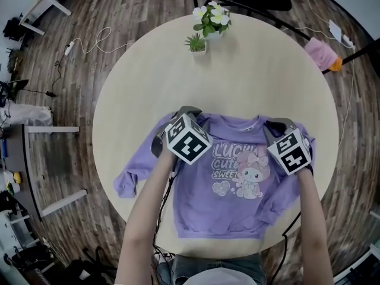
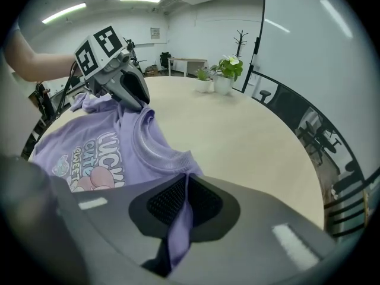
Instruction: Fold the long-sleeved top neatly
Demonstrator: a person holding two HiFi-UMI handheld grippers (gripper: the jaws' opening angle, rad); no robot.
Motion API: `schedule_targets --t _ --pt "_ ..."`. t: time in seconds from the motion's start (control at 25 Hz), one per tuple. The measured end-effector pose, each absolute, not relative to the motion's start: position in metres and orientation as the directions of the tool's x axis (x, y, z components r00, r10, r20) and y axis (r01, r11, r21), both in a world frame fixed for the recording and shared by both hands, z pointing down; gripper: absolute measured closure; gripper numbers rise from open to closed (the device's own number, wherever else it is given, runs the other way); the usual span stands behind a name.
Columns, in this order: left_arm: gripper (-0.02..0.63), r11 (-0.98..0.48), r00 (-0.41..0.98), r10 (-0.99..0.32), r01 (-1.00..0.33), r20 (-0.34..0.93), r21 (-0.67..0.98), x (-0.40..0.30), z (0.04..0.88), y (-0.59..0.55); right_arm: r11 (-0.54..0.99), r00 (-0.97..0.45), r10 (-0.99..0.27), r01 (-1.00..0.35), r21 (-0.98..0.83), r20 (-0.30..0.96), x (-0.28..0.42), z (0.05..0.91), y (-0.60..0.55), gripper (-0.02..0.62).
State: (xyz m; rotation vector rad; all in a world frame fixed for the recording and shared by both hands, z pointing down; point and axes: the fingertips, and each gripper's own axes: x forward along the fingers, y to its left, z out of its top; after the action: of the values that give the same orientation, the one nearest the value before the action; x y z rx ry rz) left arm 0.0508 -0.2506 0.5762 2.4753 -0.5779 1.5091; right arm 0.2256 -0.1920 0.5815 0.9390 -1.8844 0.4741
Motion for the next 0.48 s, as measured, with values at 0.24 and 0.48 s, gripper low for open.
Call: schedule_targets --t 0.24,0.48 --pt "0.576 -0.901 0.406 -0.277 -0.424 0.871 -0.089 0.049 0.569 -0.25 0.581 -0.241 -0.471 -0.809 0.093 0.849 0.229 0.571 -0.196 0.565" --pt "0.583 -0.861 0.456 -0.387 -0.489 0.802 -0.138 0.048 0.527 -0.27 0.514 -0.212 -0.593 -0.842 0.162 0.777 0.242 0.53 -0.214 0.565"
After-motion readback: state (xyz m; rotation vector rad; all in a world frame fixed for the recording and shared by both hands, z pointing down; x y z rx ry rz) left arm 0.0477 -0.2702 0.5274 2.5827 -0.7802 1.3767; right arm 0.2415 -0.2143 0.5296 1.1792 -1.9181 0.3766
